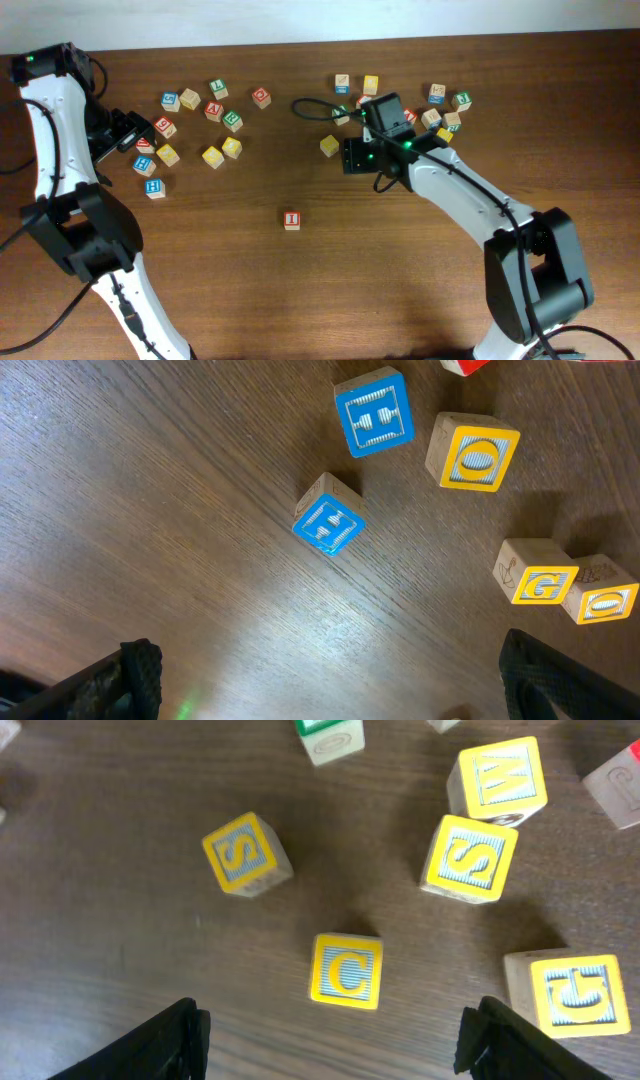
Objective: Spell out ICRA
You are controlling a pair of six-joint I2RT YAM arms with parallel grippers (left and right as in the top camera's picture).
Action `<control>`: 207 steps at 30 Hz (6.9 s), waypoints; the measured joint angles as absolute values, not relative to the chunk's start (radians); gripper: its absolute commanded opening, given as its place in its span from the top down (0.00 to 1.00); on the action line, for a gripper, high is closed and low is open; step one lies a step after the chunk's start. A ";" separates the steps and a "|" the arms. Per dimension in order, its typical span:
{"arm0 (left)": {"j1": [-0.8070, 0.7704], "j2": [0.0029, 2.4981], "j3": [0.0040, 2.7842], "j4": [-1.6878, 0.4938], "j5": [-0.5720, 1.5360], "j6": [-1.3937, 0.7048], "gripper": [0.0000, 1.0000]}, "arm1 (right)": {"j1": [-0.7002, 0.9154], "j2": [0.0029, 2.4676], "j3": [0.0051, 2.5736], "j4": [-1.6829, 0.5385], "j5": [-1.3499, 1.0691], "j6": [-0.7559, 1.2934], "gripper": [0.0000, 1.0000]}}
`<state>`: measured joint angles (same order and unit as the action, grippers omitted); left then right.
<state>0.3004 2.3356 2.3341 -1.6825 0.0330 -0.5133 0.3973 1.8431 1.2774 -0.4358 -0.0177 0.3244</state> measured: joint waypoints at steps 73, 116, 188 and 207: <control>0.300 2.336 2.334 -1.682 0.033 -0.513 0.01 | 0.731 1.985 1.338 -0.694 -0.060 0.633 0.69; 0.301 2.336 2.334 -1.682 0.033 -0.513 0.01 | 0.190 1.859 1.889 -1.372 0.115 0.556 0.02; -0.109 2.587 2.334 -1.099 -0.020 0.416 0.64 | -0.160 1.851 1.894 -1.411 0.154 0.553 0.02; -0.109 2.579 2.334 -1.117 -0.018 0.260 0.77 | -0.160 1.851 1.894 -1.411 0.154 0.552 0.02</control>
